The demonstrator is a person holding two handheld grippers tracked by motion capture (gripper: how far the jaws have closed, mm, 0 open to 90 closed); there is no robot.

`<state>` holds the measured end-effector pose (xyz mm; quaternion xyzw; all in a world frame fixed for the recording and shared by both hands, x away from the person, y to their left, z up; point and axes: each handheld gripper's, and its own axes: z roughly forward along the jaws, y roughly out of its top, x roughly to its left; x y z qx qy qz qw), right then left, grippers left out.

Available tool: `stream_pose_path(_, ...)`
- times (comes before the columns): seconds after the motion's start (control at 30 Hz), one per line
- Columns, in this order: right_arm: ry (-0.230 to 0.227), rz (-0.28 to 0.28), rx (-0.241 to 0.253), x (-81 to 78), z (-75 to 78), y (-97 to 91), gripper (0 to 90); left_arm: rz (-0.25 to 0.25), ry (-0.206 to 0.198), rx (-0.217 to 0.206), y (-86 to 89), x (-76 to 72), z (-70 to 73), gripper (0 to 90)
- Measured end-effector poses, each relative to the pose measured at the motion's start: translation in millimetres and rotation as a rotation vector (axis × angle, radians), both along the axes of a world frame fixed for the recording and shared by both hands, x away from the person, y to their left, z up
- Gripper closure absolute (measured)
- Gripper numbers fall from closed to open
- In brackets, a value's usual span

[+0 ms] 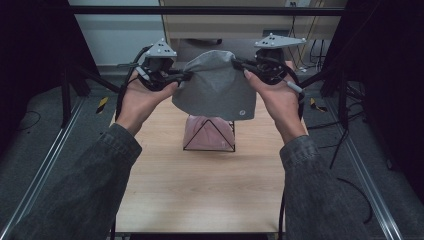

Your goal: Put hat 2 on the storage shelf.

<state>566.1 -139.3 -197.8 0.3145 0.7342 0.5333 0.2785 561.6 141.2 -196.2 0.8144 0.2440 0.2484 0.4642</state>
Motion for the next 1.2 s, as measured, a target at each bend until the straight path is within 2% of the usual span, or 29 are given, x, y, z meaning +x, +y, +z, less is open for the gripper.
stream_pose_path(0.03,-0.002,-0.01,-0.004,1.0,-0.8,1.4,86.3,0.002,-0.001,-0.004,-0.8,0.9,0.3,87.3)
stream_pose_path(0.1,-0.011,-0.017,0.01,2.5,-0.6,2.3,86.3,-0.007,0.017,-0.041,-1.4,4.8,-0.8,87.2)
stream_pose_path(0.13,-0.011,-0.017,0.01,2.5,-0.6,2.3,86.3,-0.007,0.017,-0.041,-1.4,4.8,-0.8,87.2)
stream_pose_path(0.17,-0.011,-0.016,0.029,6.1,-0.7,1.9,86.3,0.0,0.018,-0.056,-1.9,9.7,-2.6,87.3)
stream_pose_path(0.23,-0.007,-0.017,0.031,7.5,-1.1,1.8,86.3,0.007,0.014,-0.049,-1.9,12.7,-3.6,87.2)
stream_pose_path(0.3,-0.012,-0.013,0.048,13.0,-4.1,0.4,86.3,0.017,0.022,-0.065,0.7,21.9,-7.8,87.2)
stream_pose_path(0.37,-0.021,-0.006,0.068,17.0,-6.4,-0.5,86.3,0.019,0.019,-0.07,1.5,23.8,-9.2,87.2)
stream_pose_path(0.4,-0.025,-0.005,0.07,18.8,-7.4,-0.3,86.3,0.023,0.001,-0.064,2.1,26.0,-12.2,87.3)
stream_pose_path(0.6,-0.034,-0.018,0.055,28.5,-12.6,2.2,86.3,0.02,-0.013,-0.079,2.2,36.4,-20.7,87.2)
stream_pose_path(0.83,-0.051,-0.029,0.073,37.6,-13.7,0.5,86.2,0.019,-0.039,-0.11,1.2,41.3,-18.7,87.2)
stream_pose_path(0.9,-0.051,-0.032,0.085,39.9,-11.8,-0.9,86.2,0.016,-0.044,-0.111,-0.3,41.7,-17.6,87.2)
stream_pose_path(0.93,-0.052,-0.039,0.074,42.6,-10.8,-1.2,86.2,0.017,-0.052,-0.088,-2.4,43.7,-18.2,87.1)
stream_pose_path(0.97,-0.051,-0.044,0.072,43.5,-11.0,-1.3,86.2,0.017,-0.052,-0.088,-2.4,43.7,-18.2,87.1)
stream_pose_path(1.0,-0.05,-0.049,0.072,45.4,-12.2,-1.6,86.2,0.022,-0.048,-0.067,-3.7,48.7,-21.5,87.1)
stream_pose_path(1.03,-0.044,-0.052,0.071,46.9,-13.5,-1.7,86.2,0.025,-0.044,-0.07,-4.6,50.8,-23.7,87.1)
stream_pose_path(1.1,-0.034,-0.06,0.053,50.6,-17.3,-0.9,86.2,0.031,-0.042,-0.045,-6.2,56.2,-29.4,87.1)
stream_pose_path(1.2,-0.027,-0.064,0.049,56.0,-20.8,-1.2,86.2,0.035,-0.045,-0.045,-7.2,61.5,-33.8,87.1)
